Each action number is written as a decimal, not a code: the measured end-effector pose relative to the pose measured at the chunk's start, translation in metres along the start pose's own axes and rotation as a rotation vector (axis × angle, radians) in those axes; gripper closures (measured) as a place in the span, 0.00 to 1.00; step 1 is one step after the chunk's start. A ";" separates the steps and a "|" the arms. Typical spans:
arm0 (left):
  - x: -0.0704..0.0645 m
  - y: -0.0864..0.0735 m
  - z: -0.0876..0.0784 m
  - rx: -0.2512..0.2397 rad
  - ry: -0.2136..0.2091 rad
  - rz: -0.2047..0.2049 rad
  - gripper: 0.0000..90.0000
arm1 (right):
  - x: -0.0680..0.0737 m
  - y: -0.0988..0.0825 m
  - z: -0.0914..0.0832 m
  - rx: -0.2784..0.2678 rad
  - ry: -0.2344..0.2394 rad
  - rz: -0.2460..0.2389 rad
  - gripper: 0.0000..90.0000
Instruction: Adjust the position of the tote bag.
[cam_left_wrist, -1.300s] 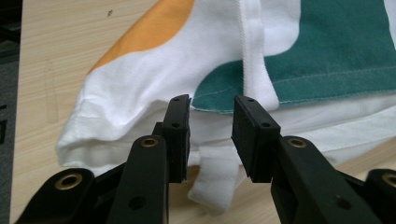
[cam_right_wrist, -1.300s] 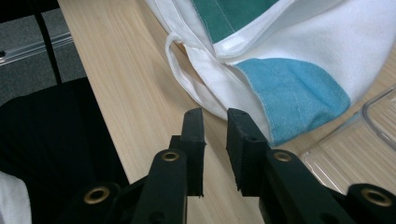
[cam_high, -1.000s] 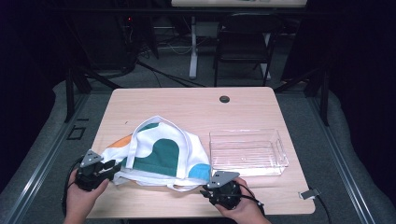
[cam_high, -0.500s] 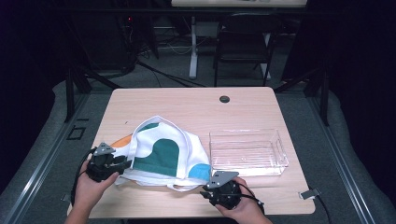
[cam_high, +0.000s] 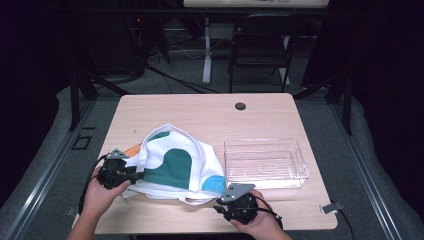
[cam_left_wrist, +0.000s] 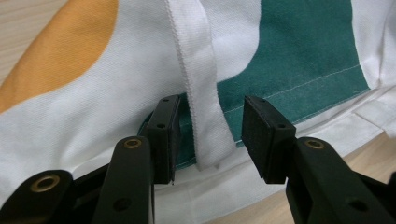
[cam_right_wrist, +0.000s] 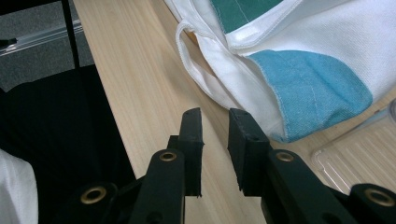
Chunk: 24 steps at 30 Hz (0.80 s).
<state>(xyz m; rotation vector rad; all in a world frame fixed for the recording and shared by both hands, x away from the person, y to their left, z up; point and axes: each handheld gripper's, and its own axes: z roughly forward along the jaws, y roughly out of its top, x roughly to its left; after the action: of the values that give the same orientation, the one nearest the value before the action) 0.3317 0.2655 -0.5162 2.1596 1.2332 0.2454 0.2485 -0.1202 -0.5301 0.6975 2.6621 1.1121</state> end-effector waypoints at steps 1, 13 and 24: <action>0.000 0.000 0.000 0.007 -0.004 0.003 0.64 | 0.000 0.000 0.000 0.004 0.003 -0.003 0.84; -0.006 -0.005 0.001 0.014 -0.016 0.042 0.70 | 0.000 -0.001 -0.001 0.010 0.001 -0.004 0.82; -0.009 -0.008 -0.007 -0.019 -0.001 0.061 0.83 | 0.001 -0.001 0.000 0.011 0.002 -0.004 0.81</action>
<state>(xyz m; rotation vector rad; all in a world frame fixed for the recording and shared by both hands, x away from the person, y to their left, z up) 0.3186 0.2640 -0.5143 2.1830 1.1604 0.2805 0.2476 -0.1202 -0.5310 0.6932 2.6716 1.0989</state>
